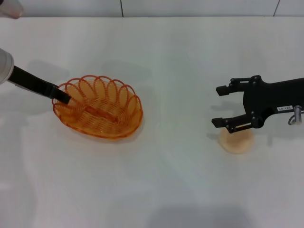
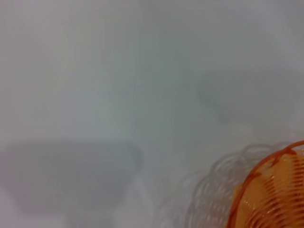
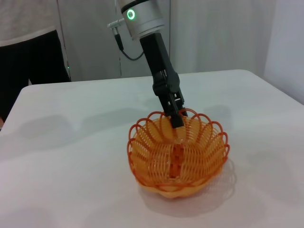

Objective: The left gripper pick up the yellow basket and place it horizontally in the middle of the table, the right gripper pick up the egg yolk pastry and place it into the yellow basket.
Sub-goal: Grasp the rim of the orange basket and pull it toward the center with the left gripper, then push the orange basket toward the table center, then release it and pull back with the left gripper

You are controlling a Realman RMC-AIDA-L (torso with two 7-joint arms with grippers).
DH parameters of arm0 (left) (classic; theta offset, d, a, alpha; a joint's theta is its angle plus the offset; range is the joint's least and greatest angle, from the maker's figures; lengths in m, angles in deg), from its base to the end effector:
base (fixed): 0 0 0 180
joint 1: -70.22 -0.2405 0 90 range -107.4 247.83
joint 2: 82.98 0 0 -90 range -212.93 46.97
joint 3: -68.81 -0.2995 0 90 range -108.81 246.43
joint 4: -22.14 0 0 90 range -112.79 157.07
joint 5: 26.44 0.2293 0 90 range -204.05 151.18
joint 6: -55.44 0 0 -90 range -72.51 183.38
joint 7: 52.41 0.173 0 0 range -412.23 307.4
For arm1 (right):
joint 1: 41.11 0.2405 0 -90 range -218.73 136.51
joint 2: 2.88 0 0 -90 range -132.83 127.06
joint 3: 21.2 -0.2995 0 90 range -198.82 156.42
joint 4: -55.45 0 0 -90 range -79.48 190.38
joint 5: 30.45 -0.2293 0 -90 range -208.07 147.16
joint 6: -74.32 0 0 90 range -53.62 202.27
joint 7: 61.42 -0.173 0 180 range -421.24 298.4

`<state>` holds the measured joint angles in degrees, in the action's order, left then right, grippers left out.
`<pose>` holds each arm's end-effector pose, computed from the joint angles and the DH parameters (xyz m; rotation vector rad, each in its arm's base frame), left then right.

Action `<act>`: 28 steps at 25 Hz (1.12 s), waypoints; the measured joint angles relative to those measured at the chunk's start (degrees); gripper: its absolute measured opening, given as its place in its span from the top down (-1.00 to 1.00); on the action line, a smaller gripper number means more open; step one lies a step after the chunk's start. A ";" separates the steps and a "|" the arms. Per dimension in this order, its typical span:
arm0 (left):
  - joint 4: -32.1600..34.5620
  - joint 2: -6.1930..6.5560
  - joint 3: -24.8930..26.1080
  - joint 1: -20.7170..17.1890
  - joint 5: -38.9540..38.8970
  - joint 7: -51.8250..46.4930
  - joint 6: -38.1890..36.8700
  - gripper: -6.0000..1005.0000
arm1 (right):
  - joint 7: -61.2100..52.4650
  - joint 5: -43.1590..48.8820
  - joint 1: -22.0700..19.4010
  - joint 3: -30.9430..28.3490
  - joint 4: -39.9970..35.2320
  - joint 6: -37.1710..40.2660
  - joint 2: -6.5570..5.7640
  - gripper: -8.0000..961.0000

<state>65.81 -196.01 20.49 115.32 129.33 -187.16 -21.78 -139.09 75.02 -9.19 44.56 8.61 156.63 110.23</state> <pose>-0.3170 0.4611 0.0034 -2.3538 -1.2893 0.3239 0.2558 0.4035 -0.0388 -2.9026 0.1314 0.3832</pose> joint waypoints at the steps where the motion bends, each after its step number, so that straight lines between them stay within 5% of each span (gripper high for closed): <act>1: -0.03 -0.01 -0.23 0.00 0.00 0.04 0.19 -0.24 | 0.00 0.00 -0.01 -0.02 0.00 -0.08 0.00 -0.75; 16: 0.11 -0.18 -0.21 -0.44 -1.87 0.70 0.85 0.76 | -0.04 0.00 -0.43 -0.19 -0.33 -0.58 0.09 -0.75; 28: 5.63 -1.67 -0.12 -0.72 -10.32 -4.86 -8.61 0.84 | -0.12 -0.33 -1.35 -0.45 -1.21 -0.43 -0.31 -0.75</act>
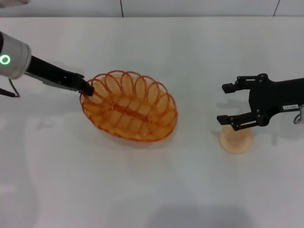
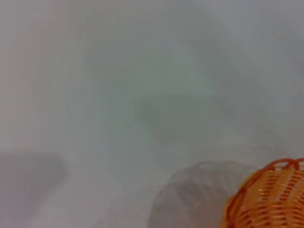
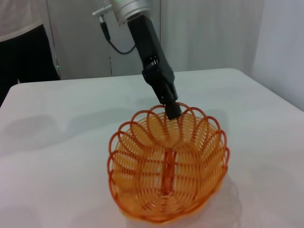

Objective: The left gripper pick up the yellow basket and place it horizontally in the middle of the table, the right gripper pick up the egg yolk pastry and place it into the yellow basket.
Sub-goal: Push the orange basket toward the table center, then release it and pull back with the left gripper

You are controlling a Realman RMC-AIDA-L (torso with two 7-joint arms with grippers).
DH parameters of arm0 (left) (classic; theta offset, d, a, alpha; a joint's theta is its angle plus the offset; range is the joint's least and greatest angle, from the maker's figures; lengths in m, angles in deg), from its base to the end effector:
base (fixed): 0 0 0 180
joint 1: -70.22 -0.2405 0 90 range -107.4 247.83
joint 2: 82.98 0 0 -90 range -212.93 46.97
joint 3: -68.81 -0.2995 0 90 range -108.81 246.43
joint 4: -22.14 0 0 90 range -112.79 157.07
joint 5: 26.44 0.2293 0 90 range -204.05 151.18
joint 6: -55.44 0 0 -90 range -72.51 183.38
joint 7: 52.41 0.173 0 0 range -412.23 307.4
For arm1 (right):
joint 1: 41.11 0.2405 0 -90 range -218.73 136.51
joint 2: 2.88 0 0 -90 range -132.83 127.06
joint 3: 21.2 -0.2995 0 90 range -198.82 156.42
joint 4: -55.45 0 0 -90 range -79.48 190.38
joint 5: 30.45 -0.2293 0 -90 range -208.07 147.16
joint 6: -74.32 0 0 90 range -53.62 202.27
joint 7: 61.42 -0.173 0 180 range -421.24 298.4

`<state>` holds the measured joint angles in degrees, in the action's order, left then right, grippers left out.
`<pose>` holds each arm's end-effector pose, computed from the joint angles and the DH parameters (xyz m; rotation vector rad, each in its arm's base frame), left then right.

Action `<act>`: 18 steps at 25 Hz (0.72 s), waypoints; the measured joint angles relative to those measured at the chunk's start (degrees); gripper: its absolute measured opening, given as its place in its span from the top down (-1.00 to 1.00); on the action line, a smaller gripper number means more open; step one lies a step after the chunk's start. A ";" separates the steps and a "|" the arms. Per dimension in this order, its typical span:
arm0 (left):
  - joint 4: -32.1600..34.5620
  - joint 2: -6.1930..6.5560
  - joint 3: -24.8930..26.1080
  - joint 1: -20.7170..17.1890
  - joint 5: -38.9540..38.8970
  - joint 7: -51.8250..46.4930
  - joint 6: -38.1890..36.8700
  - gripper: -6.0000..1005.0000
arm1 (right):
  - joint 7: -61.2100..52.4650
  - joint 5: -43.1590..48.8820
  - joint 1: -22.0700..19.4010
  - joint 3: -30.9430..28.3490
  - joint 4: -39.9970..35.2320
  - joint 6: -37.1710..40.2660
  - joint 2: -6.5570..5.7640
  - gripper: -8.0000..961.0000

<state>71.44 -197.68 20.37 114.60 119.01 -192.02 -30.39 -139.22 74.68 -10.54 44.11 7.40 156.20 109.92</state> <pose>-0.2701 0.4501 -0.0074 -2.4561 -1.4324 0.0932 0.2622 0.4027 -0.0315 -2.8728 0.1439 0.3794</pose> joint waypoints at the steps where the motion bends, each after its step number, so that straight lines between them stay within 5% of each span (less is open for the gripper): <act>1: 0.00 0.00 0.00 0.00 0.00 0.00 0.00 0.84 | -0.05 -0.02 -0.02 -0.28 -0.03 0.21 -0.03 -0.75; 11: -0.48 -1.81 -7.51 0.70 0.65 -21.37 -0.72 0.86 | 1.12 -0.11 -2.94 -2.19 -3.07 1.63 -0.06 -0.75; 18: 0.28 -3.47 -7.75 0.67 0.30 -27.46 2.11 0.85 | 2.62 -0.13 -4.27 -2.53 -3.82 3.73 -0.07 -0.75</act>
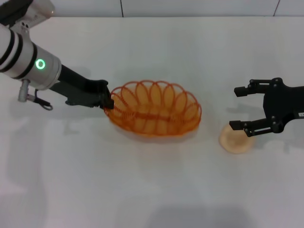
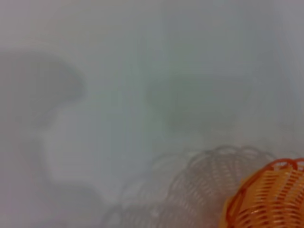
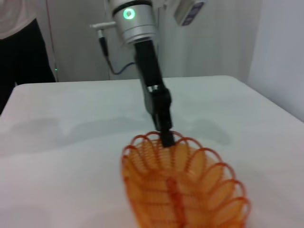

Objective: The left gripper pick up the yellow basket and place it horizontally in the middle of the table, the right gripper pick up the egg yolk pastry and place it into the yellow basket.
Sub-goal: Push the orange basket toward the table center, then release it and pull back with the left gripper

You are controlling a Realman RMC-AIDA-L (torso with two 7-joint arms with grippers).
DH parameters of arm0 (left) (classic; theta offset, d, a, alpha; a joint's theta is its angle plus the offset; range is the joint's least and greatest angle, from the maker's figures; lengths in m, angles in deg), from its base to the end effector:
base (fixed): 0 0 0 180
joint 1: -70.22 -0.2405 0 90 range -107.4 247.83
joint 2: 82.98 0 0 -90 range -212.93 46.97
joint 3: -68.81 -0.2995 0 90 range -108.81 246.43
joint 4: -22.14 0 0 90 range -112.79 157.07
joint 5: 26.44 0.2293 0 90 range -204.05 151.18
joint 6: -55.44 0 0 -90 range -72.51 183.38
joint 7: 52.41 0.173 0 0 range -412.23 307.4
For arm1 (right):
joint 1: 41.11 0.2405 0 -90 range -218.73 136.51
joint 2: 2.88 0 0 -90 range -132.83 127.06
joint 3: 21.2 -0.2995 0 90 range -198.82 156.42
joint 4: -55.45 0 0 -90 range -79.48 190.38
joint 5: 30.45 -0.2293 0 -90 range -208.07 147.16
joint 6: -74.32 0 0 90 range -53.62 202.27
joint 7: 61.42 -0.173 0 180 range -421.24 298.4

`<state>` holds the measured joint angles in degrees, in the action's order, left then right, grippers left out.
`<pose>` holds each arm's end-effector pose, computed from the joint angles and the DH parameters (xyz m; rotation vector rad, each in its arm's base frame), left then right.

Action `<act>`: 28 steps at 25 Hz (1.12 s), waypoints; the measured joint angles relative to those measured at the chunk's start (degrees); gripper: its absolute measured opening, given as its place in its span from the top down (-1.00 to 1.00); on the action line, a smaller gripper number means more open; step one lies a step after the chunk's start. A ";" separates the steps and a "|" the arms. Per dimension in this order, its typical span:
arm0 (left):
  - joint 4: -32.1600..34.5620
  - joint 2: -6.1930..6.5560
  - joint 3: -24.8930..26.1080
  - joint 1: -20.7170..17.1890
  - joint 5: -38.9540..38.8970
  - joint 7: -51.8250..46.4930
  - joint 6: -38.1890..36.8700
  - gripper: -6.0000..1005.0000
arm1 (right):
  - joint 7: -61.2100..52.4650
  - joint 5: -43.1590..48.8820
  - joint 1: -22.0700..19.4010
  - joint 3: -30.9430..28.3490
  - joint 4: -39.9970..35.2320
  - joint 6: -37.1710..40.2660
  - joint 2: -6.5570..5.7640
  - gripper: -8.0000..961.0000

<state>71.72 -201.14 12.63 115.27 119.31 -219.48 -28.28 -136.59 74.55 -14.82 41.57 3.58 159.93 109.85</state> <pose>-0.2503 0.4408 -0.0513 -2.1545 -1.8863 0.1169 0.2770 0.3838 -0.0144 -2.8519 0.1017 0.4008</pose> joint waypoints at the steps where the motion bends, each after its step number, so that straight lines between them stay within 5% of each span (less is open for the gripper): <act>1: 0.07 -0.11 -0.01 -0.09 -0.14 -0.76 0.89 0.85 | 0.28 0.22 -0.06 -0.36 -0.01 0.56 -0.03 -0.75; 28: -6.30 -0.06 -0.11 3.01 -0.30 -0.55 2.96 0.78 | 1.92 0.42 0.43 -0.46 0.05 0.49 0.07 -0.75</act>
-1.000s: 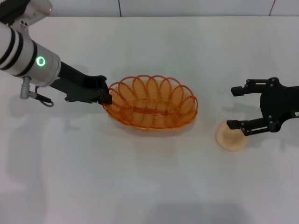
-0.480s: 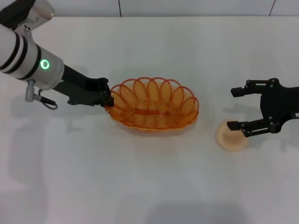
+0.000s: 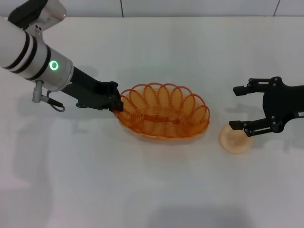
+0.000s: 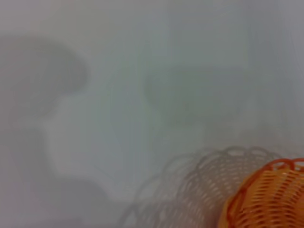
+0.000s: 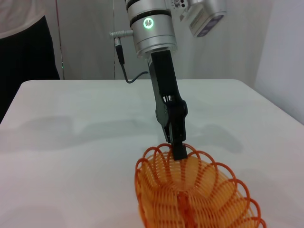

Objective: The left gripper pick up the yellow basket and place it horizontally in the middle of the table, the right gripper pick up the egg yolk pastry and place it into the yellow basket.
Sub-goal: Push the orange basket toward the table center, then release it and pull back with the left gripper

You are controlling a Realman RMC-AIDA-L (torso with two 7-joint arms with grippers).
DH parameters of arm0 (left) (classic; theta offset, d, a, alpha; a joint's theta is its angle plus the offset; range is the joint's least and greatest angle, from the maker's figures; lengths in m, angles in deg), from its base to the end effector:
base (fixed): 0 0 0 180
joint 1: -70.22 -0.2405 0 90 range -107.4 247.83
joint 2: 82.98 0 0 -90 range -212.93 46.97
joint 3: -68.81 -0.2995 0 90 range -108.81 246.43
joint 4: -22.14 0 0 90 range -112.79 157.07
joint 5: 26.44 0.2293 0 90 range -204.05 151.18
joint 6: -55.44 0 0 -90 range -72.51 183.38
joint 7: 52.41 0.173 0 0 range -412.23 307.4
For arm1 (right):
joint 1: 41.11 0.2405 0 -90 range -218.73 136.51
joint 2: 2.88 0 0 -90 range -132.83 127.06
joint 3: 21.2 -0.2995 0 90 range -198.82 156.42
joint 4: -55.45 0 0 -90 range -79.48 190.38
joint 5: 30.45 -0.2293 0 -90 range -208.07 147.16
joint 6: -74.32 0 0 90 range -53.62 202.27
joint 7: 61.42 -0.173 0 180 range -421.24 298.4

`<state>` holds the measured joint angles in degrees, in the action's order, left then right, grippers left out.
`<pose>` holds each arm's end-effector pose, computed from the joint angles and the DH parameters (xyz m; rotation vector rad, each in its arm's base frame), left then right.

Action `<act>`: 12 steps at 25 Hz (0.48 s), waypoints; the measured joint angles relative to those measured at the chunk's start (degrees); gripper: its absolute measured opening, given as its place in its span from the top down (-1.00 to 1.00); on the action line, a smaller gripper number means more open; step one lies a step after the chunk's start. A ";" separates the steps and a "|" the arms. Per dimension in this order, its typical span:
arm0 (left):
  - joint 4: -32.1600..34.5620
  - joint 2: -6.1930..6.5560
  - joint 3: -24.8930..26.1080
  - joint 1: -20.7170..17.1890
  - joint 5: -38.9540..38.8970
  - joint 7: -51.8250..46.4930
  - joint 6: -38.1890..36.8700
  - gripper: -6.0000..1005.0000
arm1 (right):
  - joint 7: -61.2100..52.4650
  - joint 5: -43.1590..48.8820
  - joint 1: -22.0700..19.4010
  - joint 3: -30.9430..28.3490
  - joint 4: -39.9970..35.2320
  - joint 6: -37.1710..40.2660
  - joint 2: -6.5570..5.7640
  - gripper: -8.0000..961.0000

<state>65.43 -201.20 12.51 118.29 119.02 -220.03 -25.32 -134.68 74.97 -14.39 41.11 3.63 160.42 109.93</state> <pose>-0.2451 0.4453 -0.0701 -2.1516 -1.9266 0.1332 0.2750 0.3847 -0.0142 -2.8547 0.0468 0.3958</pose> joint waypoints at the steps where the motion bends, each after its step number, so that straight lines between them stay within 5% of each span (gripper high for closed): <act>1: 0.00 0.00 0.04 0.01 0.00 0.00 -0.01 0.78 | 0.03 0.01 0.00 0.00 0.00 -0.07 0.01 -0.75; 7: 0.16 0.25 0.10 0.02 0.01 -0.04 -0.55 0.73 | 0.10 0.05 0.01 0.00 0.33 -0.33 0.07 -0.75; 12: 0.35 0.58 0.18 0.01 -0.03 0.07 -1.44 0.33 | 0.12 0.05 0.02 0.00 0.21 -0.47 0.29 -0.75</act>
<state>65.78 -200.63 12.69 118.30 118.99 -219.96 -26.76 -134.55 75.02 -14.37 41.11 3.84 159.94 110.21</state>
